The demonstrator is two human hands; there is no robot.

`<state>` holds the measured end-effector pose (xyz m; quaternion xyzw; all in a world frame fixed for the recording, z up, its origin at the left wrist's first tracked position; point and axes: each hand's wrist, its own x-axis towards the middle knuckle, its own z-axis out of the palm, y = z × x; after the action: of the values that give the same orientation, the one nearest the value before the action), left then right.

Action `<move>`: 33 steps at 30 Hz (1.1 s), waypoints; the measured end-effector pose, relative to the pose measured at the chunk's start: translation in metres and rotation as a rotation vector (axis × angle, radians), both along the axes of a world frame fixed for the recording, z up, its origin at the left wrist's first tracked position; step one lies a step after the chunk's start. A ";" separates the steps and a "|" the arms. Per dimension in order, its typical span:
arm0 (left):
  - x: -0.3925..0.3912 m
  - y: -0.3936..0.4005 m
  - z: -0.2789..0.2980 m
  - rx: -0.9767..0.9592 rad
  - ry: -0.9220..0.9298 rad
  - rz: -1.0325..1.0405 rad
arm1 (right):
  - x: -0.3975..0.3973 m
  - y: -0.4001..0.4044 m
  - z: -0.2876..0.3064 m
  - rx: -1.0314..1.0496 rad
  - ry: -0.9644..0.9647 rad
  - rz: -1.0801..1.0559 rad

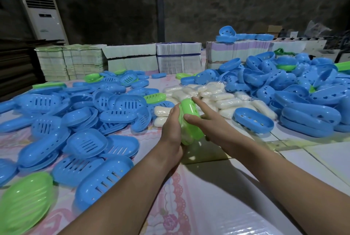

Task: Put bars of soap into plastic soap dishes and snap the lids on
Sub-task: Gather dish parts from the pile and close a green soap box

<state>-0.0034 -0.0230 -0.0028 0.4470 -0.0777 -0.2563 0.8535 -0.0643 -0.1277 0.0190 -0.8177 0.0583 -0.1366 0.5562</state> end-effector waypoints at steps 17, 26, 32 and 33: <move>0.001 0.001 -0.004 0.121 -0.209 0.076 | -0.011 -0.001 0.009 0.193 0.156 0.102; -0.002 0.002 -0.007 -0.061 -0.116 -0.021 | -0.006 -0.001 0.003 0.252 0.094 0.088; -0.006 0.002 -0.005 -0.079 -0.064 0.010 | -0.004 0.000 -0.001 0.263 0.073 0.097; -0.007 0.002 -0.004 -0.068 -0.066 0.026 | -0.005 0.001 -0.001 0.266 0.074 0.096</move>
<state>-0.0103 -0.0211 -0.0068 0.4270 -0.1084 -0.2275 0.8684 -0.0689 -0.1268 0.0183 -0.7432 0.0570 -0.0708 0.6629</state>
